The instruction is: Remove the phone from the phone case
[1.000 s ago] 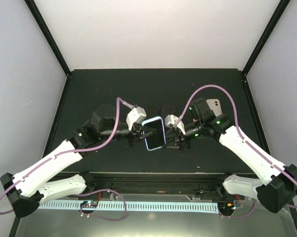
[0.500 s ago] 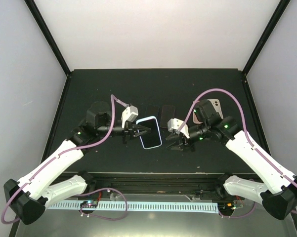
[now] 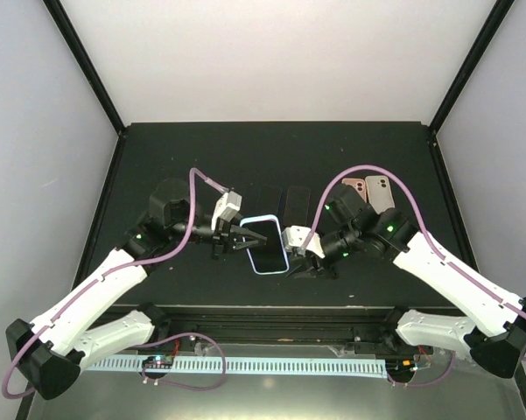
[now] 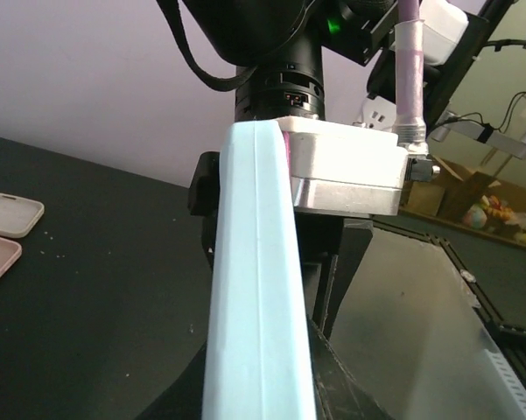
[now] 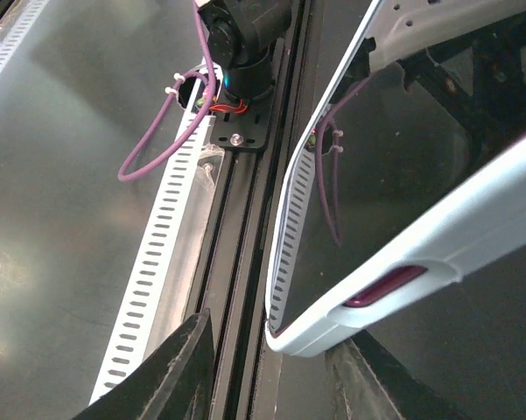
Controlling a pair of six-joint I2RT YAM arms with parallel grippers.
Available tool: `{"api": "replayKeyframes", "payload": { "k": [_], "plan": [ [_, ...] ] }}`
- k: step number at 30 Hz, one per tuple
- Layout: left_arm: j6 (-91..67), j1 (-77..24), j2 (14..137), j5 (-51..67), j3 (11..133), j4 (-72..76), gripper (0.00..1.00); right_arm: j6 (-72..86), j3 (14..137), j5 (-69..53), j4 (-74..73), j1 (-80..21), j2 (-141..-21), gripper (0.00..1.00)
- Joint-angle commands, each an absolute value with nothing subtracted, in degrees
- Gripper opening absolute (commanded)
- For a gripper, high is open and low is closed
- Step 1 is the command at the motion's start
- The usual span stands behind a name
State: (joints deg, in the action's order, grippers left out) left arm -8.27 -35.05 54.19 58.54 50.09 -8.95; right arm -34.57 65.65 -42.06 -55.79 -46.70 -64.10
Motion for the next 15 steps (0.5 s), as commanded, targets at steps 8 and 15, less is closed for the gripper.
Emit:
{"api": "replayKeyframes", "payload": {
  "k": [8,15],
  "plan": [
    [-8.0,-33.94,52.82,60.21,51.24,-5.98,0.01,-33.44,67.06,-43.48,-54.91,-48.22,-63.3,0.28],
    [-8.17,-33.83,53.28,60.2,51.32,-6.16,0.02,-33.28,66.91,-42.39,-53.18,-48.25,-63.5,0.07]
  ]
}}
